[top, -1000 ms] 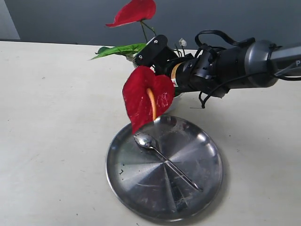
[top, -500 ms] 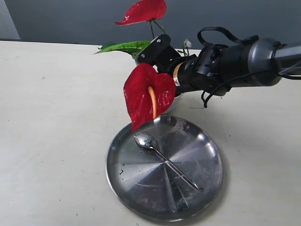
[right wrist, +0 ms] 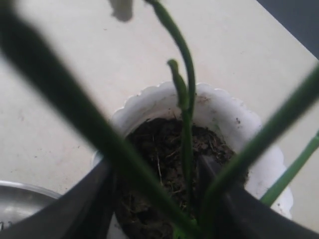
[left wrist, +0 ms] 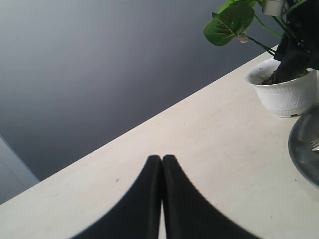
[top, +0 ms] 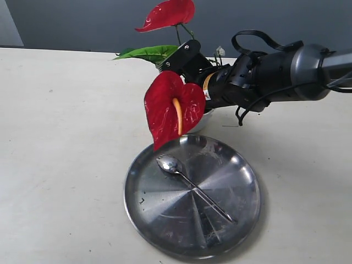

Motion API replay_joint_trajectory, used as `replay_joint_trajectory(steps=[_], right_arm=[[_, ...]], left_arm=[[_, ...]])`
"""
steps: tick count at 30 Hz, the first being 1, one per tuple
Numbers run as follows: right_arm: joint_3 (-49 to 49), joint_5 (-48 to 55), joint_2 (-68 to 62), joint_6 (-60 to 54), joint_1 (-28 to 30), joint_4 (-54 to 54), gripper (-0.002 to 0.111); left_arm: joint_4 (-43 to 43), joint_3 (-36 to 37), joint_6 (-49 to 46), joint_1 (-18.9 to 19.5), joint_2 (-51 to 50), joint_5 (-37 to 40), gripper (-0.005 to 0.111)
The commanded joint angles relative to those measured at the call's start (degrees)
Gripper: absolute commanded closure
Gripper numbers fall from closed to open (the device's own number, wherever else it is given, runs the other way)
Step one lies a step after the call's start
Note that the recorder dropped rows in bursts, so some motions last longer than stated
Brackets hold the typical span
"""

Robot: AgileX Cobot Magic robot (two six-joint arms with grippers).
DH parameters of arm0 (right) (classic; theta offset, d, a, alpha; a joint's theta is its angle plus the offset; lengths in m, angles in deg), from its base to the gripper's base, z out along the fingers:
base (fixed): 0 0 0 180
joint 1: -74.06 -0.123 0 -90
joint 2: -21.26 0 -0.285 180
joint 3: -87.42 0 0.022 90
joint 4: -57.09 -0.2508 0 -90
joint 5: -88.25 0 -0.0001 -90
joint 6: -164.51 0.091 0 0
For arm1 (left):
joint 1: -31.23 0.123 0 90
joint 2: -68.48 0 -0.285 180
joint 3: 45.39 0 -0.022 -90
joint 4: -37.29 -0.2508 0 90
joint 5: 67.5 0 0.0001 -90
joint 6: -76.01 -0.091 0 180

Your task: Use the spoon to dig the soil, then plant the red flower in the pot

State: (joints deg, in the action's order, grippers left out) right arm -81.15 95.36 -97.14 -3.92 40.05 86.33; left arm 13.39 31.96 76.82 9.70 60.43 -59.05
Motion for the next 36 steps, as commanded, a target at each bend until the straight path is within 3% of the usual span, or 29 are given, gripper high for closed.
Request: replay_joint_trajectory(steps=[1, 36], right_arm=[[1.51, 6.16, -0.98, -0.52, 0.28, 0.78, 0.06], [1.42, 0.55, 3.5, -0.17, 0.28, 2.38, 0.06]], left_arm=[[0.45, -0.13, 0.32, -0.38, 0.26, -0.71, 0.106], [0.45, -0.13, 0.32, -0.38, 0.26, -0.71, 0.106]])
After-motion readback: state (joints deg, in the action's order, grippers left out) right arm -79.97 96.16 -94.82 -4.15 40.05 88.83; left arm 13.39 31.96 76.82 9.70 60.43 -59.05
